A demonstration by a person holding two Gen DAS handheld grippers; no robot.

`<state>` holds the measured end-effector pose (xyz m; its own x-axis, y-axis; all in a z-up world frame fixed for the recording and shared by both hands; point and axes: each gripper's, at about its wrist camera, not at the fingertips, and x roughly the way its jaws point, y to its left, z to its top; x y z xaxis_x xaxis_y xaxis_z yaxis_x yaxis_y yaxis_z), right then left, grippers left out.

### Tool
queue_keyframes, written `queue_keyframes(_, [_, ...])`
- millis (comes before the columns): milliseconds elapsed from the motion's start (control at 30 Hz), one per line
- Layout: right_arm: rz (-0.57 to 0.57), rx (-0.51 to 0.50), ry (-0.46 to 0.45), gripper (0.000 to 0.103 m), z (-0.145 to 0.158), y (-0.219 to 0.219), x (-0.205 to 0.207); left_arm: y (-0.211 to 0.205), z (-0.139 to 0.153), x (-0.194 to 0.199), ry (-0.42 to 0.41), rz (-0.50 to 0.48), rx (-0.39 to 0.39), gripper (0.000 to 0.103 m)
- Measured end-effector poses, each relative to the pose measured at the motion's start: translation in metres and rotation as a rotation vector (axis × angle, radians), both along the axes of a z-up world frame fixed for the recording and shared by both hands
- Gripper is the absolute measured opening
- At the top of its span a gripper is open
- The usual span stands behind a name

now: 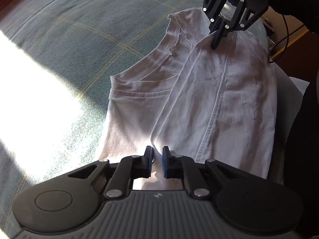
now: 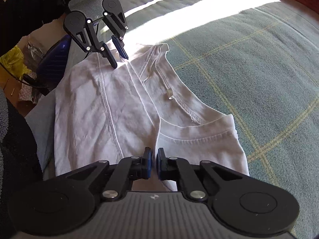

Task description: Fold clothes

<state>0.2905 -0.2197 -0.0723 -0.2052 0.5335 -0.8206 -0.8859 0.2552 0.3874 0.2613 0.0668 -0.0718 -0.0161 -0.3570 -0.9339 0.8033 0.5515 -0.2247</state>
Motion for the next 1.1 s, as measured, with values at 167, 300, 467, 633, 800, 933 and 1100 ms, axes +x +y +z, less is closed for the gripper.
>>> queue_keyframes(167, [0.009,0.006,-0.092,0.005,0.014,-0.001,-0.015,0.004,0.017,-0.006,-0.082,0.013,-0.011,0.001])
queue_keyframes(300, [0.006,0.008,-0.140,0.004,0.024,0.000,-0.018,0.006,0.026,-0.005,-0.116,0.025,-0.013,0.001])
queue_keyframes(467, [-0.028,-0.001,-0.185,0.002,0.027,0.004,-0.011,0.002,0.028,-0.003,-0.157,0.036,-0.002,0.001])
queue_keyframes(633, [-0.085,0.013,-0.203,0.002,0.028,0.002,0.005,0.008,0.027,0.006,-0.171,0.093,-0.020,0.001])
queue_keyframes(800, [-0.142,-0.033,-0.159,0.004,0.002,0.005,0.015,0.007,0.017,0.005,-0.175,0.129,0.021,0.004])
queue_keyframes(933, [-0.221,-0.030,-0.167,0.015,0.003,0.002,0.017,0.004,0.010,0.001,-0.185,0.149,0.064,0.007])
queue_keyframes(1100, [-0.304,-0.030,-0.254,0.035,0.041,-0.019,0.009,0.008,0.036,-0.016,-0.270,0.188,0.086,0.017])
